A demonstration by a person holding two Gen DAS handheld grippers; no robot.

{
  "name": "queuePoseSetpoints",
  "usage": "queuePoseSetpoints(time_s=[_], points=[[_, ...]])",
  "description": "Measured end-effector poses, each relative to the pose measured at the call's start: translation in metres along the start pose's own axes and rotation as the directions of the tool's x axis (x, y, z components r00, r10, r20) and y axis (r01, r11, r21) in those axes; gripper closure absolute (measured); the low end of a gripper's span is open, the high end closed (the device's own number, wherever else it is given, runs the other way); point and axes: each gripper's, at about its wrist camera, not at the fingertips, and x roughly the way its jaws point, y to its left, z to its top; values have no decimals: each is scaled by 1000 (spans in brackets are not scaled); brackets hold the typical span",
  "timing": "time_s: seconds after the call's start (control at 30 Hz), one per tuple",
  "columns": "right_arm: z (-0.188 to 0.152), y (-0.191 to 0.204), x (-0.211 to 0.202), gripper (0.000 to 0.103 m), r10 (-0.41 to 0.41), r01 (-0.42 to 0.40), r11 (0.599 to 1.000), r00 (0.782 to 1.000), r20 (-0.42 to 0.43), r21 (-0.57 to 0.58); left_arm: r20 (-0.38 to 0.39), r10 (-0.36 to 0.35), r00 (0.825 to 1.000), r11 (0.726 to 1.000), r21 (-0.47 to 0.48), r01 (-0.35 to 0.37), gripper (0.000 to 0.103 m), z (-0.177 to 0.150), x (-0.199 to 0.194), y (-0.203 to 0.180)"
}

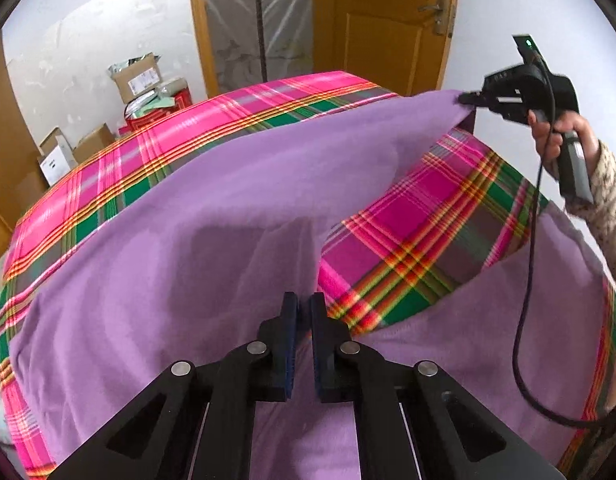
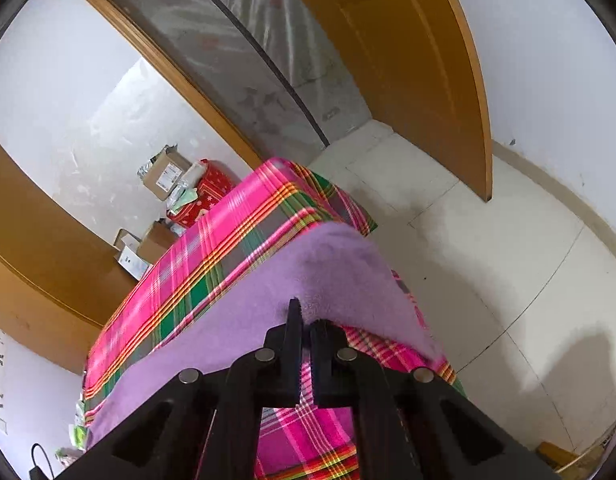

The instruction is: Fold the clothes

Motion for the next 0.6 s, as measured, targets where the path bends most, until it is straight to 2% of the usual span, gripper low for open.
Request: queuePoseSetpoints(time_s=[0.13,0.37,0.53,0.6], points=[[3,-2,5,100,-33,33,999,999,5,-1,5,-39,999,999,5,39,96,-5,-4,-3],[1,-13,22,100,-85,85,996,996,-33,-18,-18,-92,996,990,102,94,97,-13,-5,-19],[-2,-15,27,97,-118,116,993,990,-73,-38,36,-125,992,990,63,122,96,-10,-14,-13],[-8,-13,21,94,-105,102,994,991,-80,-44,60,-112,992,993,40,110,96,-7,-18,-4]])
